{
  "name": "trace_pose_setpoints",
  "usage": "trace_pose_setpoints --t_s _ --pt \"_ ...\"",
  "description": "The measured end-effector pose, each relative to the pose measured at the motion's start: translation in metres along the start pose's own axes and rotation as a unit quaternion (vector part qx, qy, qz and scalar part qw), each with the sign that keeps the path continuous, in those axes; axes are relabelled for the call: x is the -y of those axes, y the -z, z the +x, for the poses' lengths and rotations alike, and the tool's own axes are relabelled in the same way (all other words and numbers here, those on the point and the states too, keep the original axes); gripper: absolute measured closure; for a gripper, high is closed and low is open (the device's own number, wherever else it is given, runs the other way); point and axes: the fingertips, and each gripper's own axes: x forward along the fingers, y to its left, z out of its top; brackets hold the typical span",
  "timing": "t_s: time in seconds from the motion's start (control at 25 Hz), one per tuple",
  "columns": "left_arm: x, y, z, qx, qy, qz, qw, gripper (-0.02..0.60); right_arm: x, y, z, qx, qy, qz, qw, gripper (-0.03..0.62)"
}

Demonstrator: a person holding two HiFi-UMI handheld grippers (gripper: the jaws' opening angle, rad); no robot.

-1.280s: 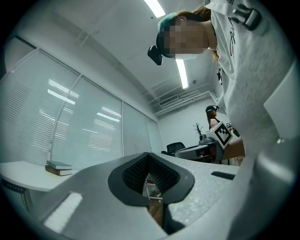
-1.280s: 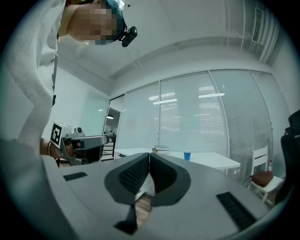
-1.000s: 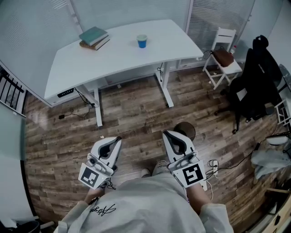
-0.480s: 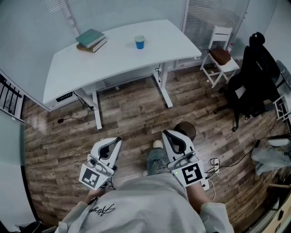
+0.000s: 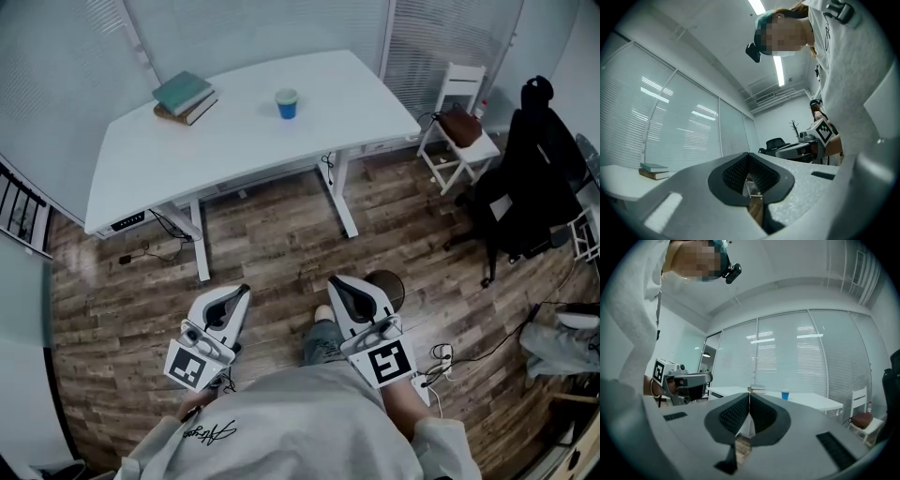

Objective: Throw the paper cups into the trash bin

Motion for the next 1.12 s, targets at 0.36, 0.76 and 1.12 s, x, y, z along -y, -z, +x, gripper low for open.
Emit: trace_pose_setpoints --t_s 0.36,0.76,1.12 --pt "-0.052 0.013 0.054 -0.007 -0.01 0.01 0.9999 0.578 0.058 -0.007 0.058 0.013 -0.008 0.001 1.0 0.582" --pt "-0.09 0.031 0.113 -0.015 -0.014 0.007 0.9998 0.578 0.118 -0.001 0.103 0.008 -0.016 0.004 1.0 0.582" --pt "-0.116 0.038 0.163 -0.011 -0.035 0.015 0.9992 0.578 0.167 0.0 0.135 0.013 -0.041 0.003 0.999 0.582"
